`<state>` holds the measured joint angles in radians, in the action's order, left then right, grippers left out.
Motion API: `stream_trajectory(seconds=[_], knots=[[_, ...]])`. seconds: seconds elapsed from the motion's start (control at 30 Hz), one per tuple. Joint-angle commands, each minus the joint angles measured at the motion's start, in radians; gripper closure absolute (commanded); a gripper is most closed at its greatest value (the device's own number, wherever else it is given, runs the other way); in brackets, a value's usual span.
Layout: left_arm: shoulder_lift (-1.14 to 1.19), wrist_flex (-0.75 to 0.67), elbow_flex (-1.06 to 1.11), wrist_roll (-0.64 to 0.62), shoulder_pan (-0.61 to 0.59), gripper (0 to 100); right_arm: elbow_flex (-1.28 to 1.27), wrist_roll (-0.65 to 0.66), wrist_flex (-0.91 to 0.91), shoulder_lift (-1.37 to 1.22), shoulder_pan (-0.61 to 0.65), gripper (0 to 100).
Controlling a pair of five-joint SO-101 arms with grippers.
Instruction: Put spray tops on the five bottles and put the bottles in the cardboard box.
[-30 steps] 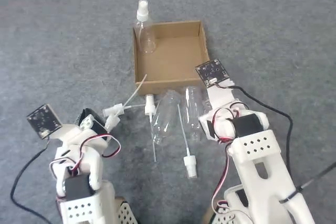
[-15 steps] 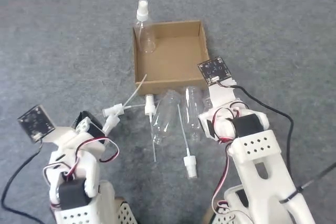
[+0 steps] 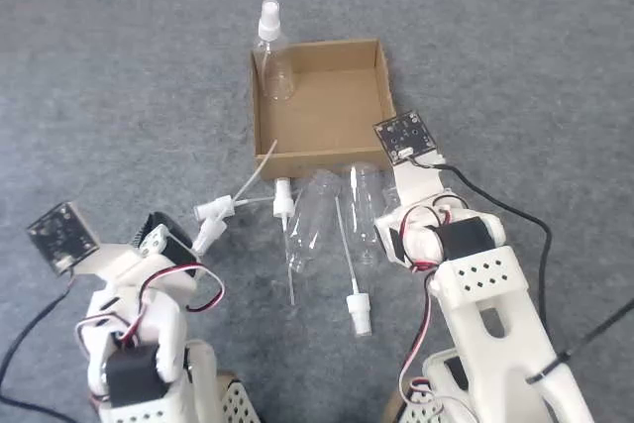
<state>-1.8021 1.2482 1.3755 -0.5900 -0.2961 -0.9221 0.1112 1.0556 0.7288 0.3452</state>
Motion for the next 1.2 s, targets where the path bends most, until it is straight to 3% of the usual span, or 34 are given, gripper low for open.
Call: stream_trajectory(seconds=[0.0, 0.63, 0.83, 1.17], knots=[[0.003, 0.008, -0.065, -0.015, 0.002, 99, 0.014, -0.011, -0.015, 0.042, -0.018, 91.9], [0.753, 0.0, -0.44, -0.005, 0.002, 99, 0.014, -0.006, -0.018, 0.038, -0.018, 91.9], [1.01, 0.0, -0.527, -0.129, 0.002, 98, 0.014, -0.006, -0.018, 0.038, -0.018, 91.9], [1.307, -0.002, -0.65, -0.224, 0.0, 98, 0.014, -0.005, -0.015, 0.038, -0.018, 91.9]])
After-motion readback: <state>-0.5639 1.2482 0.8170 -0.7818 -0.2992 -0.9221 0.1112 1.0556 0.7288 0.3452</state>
